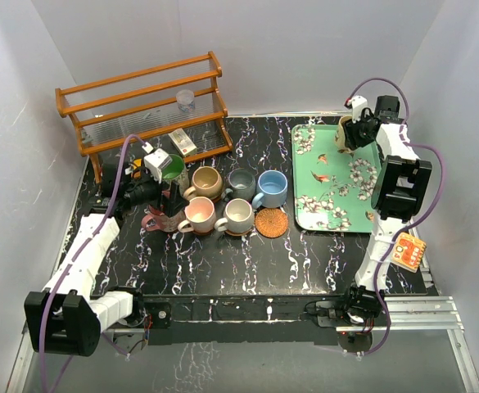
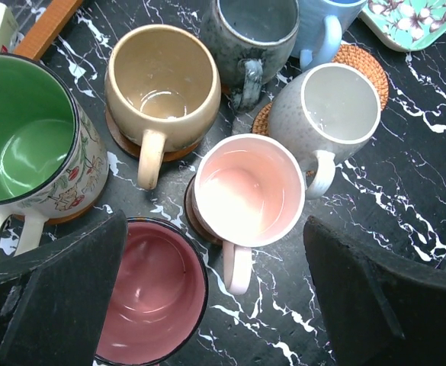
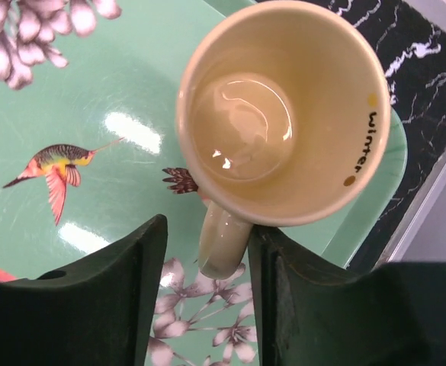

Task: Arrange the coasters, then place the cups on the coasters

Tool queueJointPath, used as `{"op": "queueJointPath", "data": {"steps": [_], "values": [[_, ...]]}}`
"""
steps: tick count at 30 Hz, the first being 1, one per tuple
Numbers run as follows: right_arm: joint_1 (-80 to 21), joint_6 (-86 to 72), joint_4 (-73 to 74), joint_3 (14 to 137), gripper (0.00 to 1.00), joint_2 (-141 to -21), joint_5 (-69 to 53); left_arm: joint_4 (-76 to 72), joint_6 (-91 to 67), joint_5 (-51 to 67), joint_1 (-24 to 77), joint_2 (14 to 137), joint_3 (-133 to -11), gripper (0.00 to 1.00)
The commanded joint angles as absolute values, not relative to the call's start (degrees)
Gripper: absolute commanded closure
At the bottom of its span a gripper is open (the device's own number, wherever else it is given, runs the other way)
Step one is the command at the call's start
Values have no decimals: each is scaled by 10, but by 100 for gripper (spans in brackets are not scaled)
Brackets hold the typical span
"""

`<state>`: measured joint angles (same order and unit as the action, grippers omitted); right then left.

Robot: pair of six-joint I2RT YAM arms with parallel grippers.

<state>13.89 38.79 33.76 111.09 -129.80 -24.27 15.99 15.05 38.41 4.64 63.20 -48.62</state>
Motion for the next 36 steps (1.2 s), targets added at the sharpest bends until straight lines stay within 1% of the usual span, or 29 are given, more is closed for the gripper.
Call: {"op": "queueJointPath", "data": {"steps": [1, 5, 9, 14, 24, 30, 36], "values": [[135, 288, 303, 1117, 60, -1273, -208, 143, 143, 409, 43, 604, -478, 1], [134, 258, 305, 1112, 71, -1277, -180, 139, 137, 411, 42, 595, -475, 1], [134, 228, 306, 1082, 80, -1256, -176, 137, 135, 412, 42, 589, -474, 1], [134, 193, 301, 1008, 87, -1190, -176, 134, 131, 417, 42, 585, -472, 1], [125, 149, 279, 771, 88, -993, -168, 125, 123, 430, 42, 575, -465, 1], [110, 137, 273, 645, 84, -866, -142, 122, 118, 431, 43, 571, -465, 1], [99, 137, 297, 581, 75, -803, -139, 120, 116, 431, 43, 569, -465, 1]]}}
